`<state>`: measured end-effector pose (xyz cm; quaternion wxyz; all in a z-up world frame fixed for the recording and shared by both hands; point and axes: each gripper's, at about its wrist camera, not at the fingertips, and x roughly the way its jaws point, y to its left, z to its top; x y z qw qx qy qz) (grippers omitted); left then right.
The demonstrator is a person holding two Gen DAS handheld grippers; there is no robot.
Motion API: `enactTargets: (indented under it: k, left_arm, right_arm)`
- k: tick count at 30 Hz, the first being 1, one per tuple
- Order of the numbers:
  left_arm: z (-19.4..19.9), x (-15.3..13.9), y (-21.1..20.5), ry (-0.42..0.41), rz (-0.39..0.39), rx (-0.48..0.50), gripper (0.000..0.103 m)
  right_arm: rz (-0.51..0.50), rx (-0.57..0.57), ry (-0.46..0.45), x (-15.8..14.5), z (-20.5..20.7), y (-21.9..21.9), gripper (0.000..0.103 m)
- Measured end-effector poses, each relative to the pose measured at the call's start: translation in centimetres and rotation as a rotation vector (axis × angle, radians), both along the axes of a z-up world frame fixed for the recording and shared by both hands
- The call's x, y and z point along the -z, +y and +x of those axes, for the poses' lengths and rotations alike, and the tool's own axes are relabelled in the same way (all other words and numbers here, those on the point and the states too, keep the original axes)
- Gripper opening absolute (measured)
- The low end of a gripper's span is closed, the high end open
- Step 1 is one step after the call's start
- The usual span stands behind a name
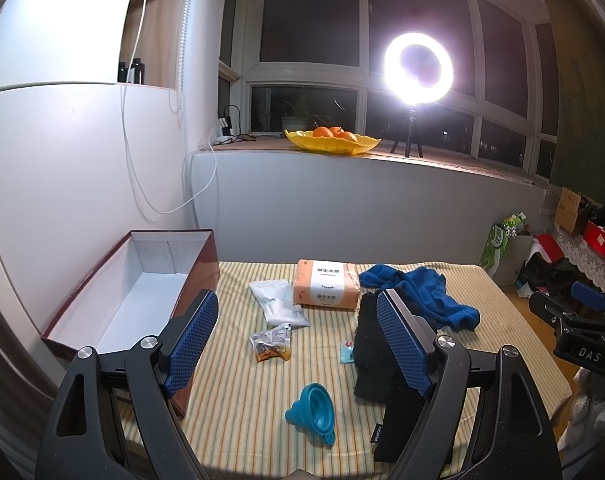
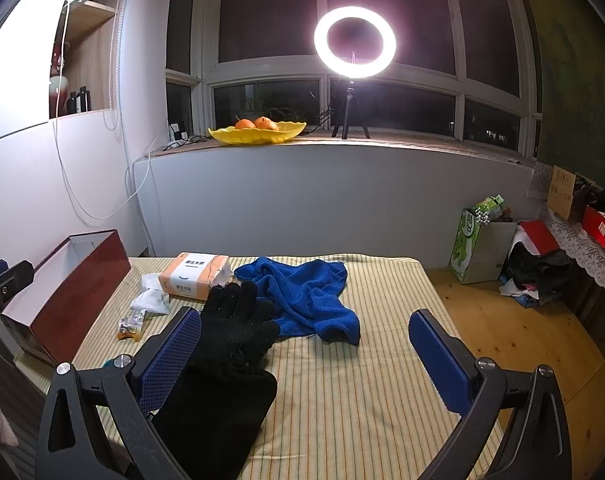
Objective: Organize soft objects
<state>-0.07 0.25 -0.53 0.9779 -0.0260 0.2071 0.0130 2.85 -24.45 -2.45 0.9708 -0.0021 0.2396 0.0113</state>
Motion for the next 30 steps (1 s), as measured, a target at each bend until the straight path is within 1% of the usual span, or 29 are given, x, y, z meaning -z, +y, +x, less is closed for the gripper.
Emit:
enactTargets:
  k: [7,10,13,16,19,22,24,26,30]
  left_arm:
    - [0.2,0.4,0.1,0.024,-0.005,0.012,0.082]
    - [0.4,1.2,0.5,0.060,-0.018,0.024,0.082]
    - [0.5,2.1,0.7,0.100,-0.013,0.033,0.082]
    - [0.4,3.2,0.7,0.147,-0.028,0.065,0.082]
    - [0.3,4.1,0.4,0.192,-0.037,0.108,0.082]
    - [0.6,5.4,-0.5,0.262,-0.059,0.189,0.082]
    - [0.9,5.9,-1.1,0.297,-0.077,0.225,0.082]
    - [1.2,6.7,-2.0,0.335,-0.095,0.273,0.081]
    - [1.8,7.7,-4.0,0.407,-0.099,0.371,0.081]
  right_arm:
    - [0.004,-0.007,0.021,0.4,0.2,-0.2,0.103]
    - [0.013,-0.017,0.034,0.7,0.2,-0.4,0.103]
    - [0.033,-0.032,0.055,1.2,0.4,-0.8,0.103]
    - [0.080,-0.064,0.107,2.0,1.0,-1.3,0.103]
    - [0.135,-0.102,0.161,3.1,1.7,-2.0,0.103]
    - [0.185,-0.132,0.208,4.2,2.2,-2.5,0.103]
    - [0.220,-0.148,0.243,5.1,2.7,-2.7,0.103]
    - [0.266,-0.173,0.294,6.0,3.2,-3.0,0.103]
    - [0.326,-0.220,0.378,7.9,4.1,-3.0,0.102]
